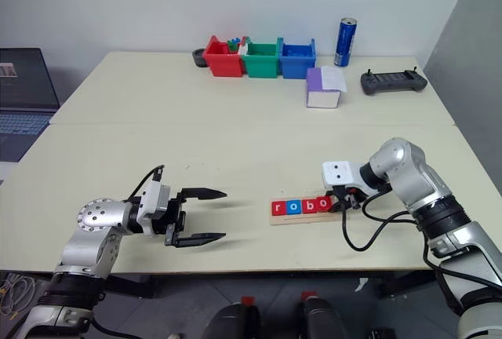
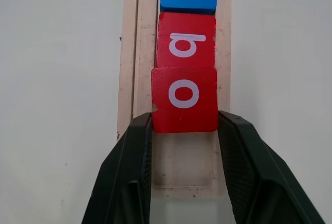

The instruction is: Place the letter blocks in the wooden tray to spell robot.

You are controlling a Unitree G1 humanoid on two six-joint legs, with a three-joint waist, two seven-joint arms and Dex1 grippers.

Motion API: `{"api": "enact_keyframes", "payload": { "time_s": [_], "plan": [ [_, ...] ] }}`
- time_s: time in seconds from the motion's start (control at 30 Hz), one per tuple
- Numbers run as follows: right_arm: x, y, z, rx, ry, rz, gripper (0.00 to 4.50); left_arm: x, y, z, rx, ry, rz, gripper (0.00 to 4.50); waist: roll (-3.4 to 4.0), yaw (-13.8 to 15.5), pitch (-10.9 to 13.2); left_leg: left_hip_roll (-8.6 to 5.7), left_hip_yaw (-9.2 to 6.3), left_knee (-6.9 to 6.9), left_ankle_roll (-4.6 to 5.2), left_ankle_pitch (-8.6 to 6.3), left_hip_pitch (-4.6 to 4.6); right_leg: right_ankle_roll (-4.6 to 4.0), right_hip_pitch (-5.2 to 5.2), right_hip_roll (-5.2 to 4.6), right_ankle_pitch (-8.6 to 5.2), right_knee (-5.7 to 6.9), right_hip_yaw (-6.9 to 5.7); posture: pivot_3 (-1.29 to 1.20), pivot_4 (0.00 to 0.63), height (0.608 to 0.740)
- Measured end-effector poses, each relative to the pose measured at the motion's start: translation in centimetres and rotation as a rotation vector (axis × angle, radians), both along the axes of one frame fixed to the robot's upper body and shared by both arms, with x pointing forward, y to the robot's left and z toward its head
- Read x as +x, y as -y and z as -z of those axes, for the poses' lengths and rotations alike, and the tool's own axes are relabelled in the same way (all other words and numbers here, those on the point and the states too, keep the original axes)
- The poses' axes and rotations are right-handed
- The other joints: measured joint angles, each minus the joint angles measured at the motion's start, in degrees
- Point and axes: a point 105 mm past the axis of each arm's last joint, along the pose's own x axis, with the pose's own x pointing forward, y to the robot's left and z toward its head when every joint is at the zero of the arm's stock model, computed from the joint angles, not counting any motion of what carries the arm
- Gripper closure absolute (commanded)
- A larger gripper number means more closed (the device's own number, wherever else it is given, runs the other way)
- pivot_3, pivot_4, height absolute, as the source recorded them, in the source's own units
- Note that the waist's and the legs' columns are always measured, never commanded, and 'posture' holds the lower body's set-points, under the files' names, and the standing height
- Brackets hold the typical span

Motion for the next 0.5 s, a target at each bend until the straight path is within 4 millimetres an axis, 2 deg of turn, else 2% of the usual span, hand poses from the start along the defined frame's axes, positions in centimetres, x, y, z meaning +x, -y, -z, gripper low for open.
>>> {"api": "enact_keyframes", "payload": {
  "time_s": [0.17,0.47,0.5],
  "plan": [
    [0.09,0.09,0.08,-0.006,-0.005,0.007,3.06,0.01,-0.01,0.01,0.000,0.000,-0.002,0.00,0.00,0.00,0.00,0.00,0.00,0.00,0.00,0.00,0.00,0.00,0.00,0.00,0.00,0.00,0.00,0.00,0.150,0.740],
    [0.06,0.33,0.03,-0.013,-0.010,0.011,0.04,0.03,-0.01,0.00,-0.001,0.000,-0.003,0.00,0.00,0.04,0.00,0.00,0.00,0.00,0.00,0.00,0.00,0.00,0.00,0.00,0.00,0.00,0.00,0.00,0.150,0.740],
    [0.07,0.33,0.03,-0.013,-0.010,0.014,0.04,0.03,-0.01,0.00,-0.001,0.001,-0.003,0.00,0.00,0.04,0.00,0.00,0.00,0.00,0.00,0.00,0.00,0.00,0.00,0.00,0.00,0.00,0.00,0.00,0.150,0.740]
  ]
}}
